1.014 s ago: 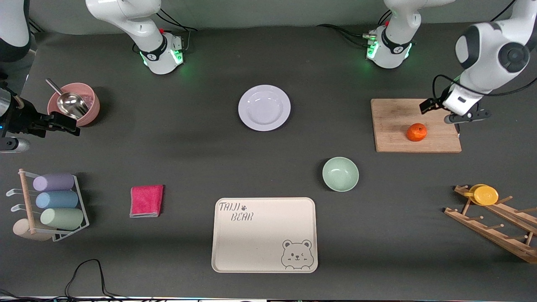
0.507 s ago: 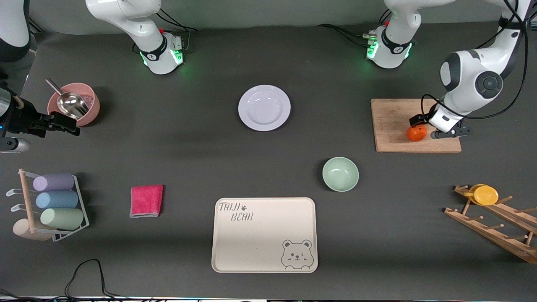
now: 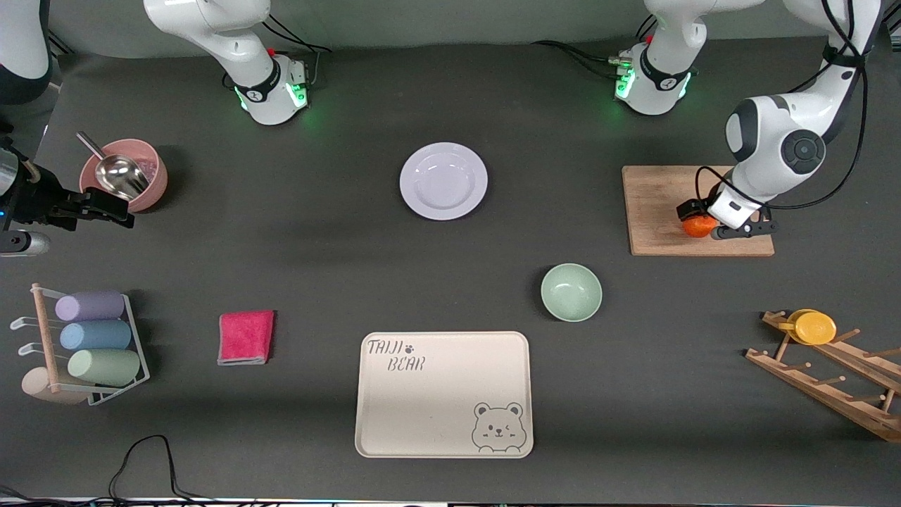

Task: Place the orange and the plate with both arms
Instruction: 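Reach the left gripper down to the orange on the cutting board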

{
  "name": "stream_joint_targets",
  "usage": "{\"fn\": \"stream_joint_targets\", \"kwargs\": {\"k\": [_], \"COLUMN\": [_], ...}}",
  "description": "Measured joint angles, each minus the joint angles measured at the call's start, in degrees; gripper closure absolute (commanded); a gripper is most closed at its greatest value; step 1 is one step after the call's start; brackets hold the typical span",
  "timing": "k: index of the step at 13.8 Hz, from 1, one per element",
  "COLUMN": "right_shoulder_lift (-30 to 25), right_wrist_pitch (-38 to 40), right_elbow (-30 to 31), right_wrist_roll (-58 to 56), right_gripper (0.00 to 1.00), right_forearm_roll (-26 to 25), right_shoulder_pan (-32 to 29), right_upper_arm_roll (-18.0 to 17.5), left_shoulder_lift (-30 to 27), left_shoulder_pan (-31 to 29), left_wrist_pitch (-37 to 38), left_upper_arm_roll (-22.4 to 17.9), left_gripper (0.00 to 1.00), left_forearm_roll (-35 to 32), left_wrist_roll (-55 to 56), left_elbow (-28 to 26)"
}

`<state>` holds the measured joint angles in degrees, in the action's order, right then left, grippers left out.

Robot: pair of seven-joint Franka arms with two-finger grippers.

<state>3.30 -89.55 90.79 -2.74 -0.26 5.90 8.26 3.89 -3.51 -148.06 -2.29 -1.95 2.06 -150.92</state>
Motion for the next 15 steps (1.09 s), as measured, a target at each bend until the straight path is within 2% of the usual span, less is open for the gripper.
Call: {"fn": "stream_joint_targets", "kwargs": {"k": [2, 3, 4, 5, 15], "right_shoulder_lift": [0.0, 0.0, 0.0, 0.0, 0.0], "right_wrist_pitch": [0.0, 0.0, 0.0, 0.0, 0.0], "right_elbow": [0.0, 0.0, 0.0, 0.0, 0.0], "right_wrist_roll": [0.0, 0.0, 0.0, 0.0, 0.0], "right_gripper": [0.00, 0.00, 0.00, 0.00, 0.00], "right_forearm_roll": [0.0, 0.0, 0.0, 0.0, 0.0], "right_shoulder_pan": [0.0, 0.0, 0.0, 0.0, 0.0], "right_upper_arm_roll": [0.0, 0.0, 0.0, 0.0, 0.0], "left_shoulder_lift": [0.6, 0.7, 0.7, 0.7, 0.7], "left_shoulder_pan": [0.1, 0.1, 0.1, 0.1, 0.1], "left_wrist_pitch": [-0.4, -0.6, -0.6, -0.6, -1.0], "left_upper_arm_roll": [0.0, 0.0, 0.0, 0.0, 0.0], "left_gripper": [0.01, 0.05, 0.46, 0.99, 1.00], "left_forearm_roll": [0.1, 0.1, 0.1, 0.2, 0.2], "left_wrist_roll": [0.0, 0.0, 0.0, 0.0, 0.0], "left_elbow": [0.0, 0.1, 0.1, 0.1, 0.4]}}
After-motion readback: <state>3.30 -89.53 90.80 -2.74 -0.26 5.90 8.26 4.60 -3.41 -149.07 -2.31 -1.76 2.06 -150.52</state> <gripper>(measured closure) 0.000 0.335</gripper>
